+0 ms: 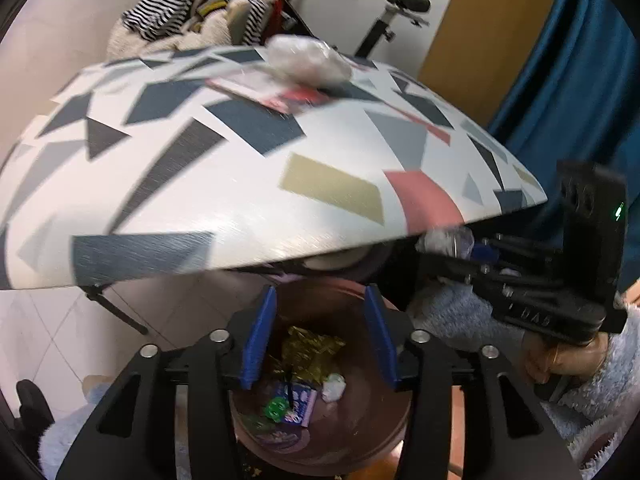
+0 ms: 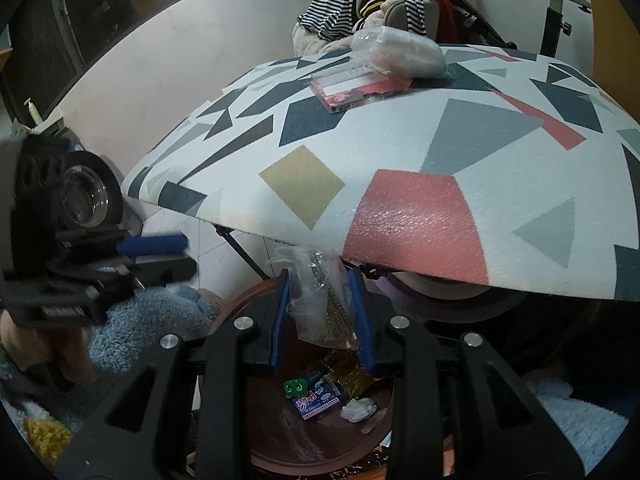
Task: Collect trash
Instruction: 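Carry the spork over the bin and open the left tool while the right carries the bag, then lower the clear plastic bag into the bin and open the right tool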
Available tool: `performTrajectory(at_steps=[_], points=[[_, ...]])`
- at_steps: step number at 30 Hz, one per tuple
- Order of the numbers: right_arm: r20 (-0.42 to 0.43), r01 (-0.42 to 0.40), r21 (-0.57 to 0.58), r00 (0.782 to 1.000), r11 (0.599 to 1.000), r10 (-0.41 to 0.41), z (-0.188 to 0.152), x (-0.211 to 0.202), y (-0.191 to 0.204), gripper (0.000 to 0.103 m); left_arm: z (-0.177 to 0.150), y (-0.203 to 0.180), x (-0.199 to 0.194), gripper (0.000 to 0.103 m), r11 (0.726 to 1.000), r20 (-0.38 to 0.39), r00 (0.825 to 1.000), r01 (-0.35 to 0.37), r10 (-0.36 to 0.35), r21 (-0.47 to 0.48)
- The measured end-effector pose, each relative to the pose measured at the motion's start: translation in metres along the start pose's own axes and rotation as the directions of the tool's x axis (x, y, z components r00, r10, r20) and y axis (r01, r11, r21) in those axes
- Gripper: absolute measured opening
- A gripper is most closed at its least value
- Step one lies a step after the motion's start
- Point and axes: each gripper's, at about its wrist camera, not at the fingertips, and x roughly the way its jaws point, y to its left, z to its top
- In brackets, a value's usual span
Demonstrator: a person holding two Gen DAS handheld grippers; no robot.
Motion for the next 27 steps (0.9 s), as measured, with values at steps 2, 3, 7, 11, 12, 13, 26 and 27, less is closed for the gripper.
performTrajectory(at_steps=[2,3,7,11,12,13,26,27], points=[[-0.009,0.003,-0.014,1.000,1.000,-0.004,-0.002,0.003,0.003,0.031,0.001,0.005,-0.010,0.055,1.000,0.030,0.999,-0.019,0.019,-0.006],[-0.014,0.006,-0.022,1.000,1.000,-0.006,-0.002,0.005,0.005,0.031,0.001,0.008,-0.016,0.059,0.999,0.046,0.998,-0.033,0.033,-0.006],[-0.034,0.015,-0.056,0.999,0.998,-0.017,-0.005,0.011,0.013,0.031,-0.002,0.018,-0.035,0.072,0.997,0.097,0.992,-0.083,0.083,-0.008],[-0.057,0.017,-0.090,0.998,0.996,-0.022,-0.008,0.019,0.021,0.031,-0.008,0.028,-0.053,0.083,0.993,0.141,0.983,-0.121,0.122,-0.018],[-0.064,0.018,-0.096,0.998,0.995,-0.024,-0.009,0.021,0.023,0.031,-0.010,0.030,-0.056,0.087,0.992,0.151,0.980,-0.126,0.128,-0.021],[-0.068,0.018,-0.100,0.997,0.995,-0.025,-0.009,0.022,0.024,0.031,-0.011,0.032,-0.060,0.089,0.991,0.165,0.977,-0.134,0.137,-0.026],[-0.143,0.041,-0.159,0.988,0.986,-0.064,-0.020,0.048,0.041,0.032,-0.027,0.043,-0.070,0.094,0.983,0.225,0.957,-0.173,0.181,-0.053],[-0.144,0.042,-0.161,0.987,0.986,-0.065,-0.020,0.049,0.040,0.032,-0.028,0.045,-0.067,0.094,0.984,0.219,0.959,-0.168,0.179,-0.068]])
